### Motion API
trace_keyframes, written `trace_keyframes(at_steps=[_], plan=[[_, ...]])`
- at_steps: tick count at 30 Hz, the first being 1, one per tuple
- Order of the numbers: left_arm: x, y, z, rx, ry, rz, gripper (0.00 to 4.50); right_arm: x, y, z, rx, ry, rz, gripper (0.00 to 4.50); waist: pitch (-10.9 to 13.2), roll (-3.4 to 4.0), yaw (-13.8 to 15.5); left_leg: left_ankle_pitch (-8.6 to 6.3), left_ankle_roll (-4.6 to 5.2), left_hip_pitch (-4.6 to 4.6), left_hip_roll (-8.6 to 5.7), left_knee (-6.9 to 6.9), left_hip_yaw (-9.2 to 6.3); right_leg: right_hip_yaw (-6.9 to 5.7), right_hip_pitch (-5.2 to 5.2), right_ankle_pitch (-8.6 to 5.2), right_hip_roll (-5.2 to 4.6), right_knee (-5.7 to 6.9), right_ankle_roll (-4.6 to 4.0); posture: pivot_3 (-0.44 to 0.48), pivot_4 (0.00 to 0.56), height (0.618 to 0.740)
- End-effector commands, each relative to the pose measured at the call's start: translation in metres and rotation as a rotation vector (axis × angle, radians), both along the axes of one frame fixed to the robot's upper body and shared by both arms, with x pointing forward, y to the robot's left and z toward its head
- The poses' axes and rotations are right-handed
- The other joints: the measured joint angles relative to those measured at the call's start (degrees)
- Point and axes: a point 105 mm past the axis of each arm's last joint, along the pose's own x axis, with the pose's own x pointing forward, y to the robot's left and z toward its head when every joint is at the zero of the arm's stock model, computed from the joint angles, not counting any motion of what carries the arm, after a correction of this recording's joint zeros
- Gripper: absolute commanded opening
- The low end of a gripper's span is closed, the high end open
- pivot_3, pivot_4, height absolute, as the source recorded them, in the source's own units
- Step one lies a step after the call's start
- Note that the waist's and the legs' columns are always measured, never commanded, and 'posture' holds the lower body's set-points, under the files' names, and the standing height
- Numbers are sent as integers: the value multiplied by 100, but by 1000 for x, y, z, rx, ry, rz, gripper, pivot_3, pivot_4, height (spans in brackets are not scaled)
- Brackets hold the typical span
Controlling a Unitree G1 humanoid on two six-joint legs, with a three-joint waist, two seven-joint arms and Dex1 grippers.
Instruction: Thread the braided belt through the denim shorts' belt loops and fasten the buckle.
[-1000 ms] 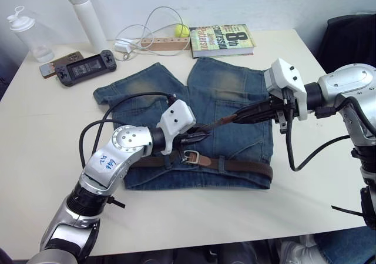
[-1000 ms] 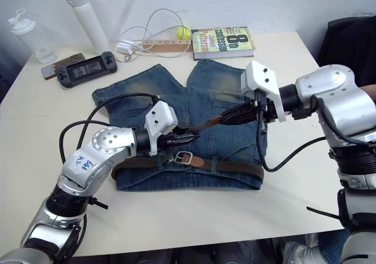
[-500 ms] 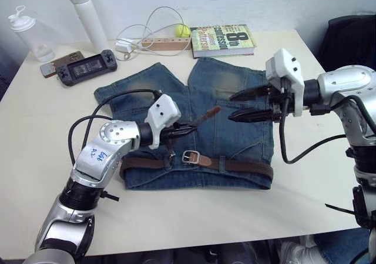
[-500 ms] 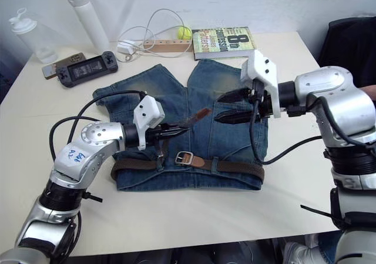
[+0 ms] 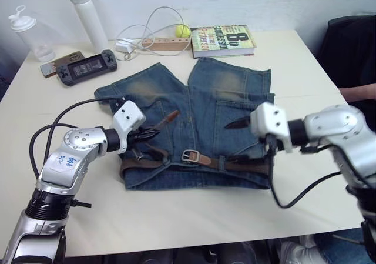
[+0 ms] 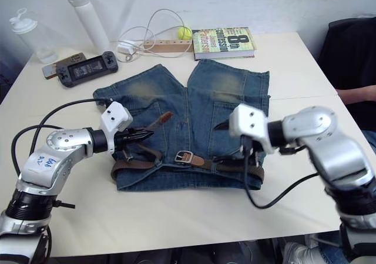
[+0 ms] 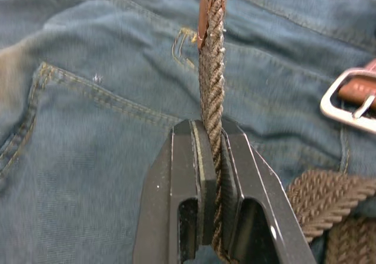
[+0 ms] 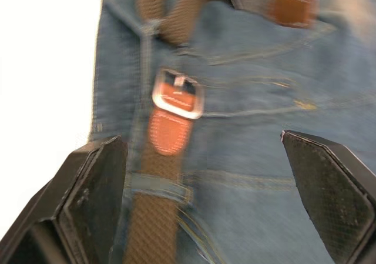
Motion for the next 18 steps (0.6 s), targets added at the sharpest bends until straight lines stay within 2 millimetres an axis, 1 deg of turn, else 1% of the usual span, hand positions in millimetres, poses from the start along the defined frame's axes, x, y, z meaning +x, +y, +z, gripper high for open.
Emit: trace_keyframes(at_steps=[1, 3, 4, 9, 13, 18], plan=[[-1, 14, 8, 50, -52, 5, 0, -4, 12, -11, -68, -153, 32, 4440, 0, 0, -8, 0, 0, 1, 0, 0, 0, 0, 0, 0, 0, 1, 0, 0, 150, 734], [-4, 19, 5, 84, -48, -12, 0, -2, 12, -25, -132, -226, 37, 4440, -1, -2, -13, 0, 0, 4, 0, 0, 1, 1, 0, 0, 1, 3, 0, 0, 150, 734], [-7, 21, 3, 105, -43, -25, 0, -1, 13, -29, -142, -243, 35, 4440, -1, -1, -13, 0, -1, 4, 0, -1, 1, 1, 0, 0, 1, 3, 0, 0, 150, 734], [-16, 30, -5, 169, -4, -99, 0, 3, 23, -30, -85, -303, -5, 4440, -2, -4, -20, 0, -1, 5, 0, -1, 2, 2, -1, 0, 3, 4, -1, 0, 150, 734], [-14, 32, -3, 189, -9, -120, 0, 9, 33, -32, -52, -352, -52, 4440, -3, -5, -18, 0, -1, 4, 0, -1, 2, 3, 0, 0, 2, 4, -1, 0, 150, 734], [-9, 29, 0, 189, -25, -130, 0, 6, 49, -39, -7, -299, -56, 4440, -3, -5, -24, 0, -1, 4, 0, -1, 2, 3, -1, 0, 4, 7, -1, 0, 150, 734]])
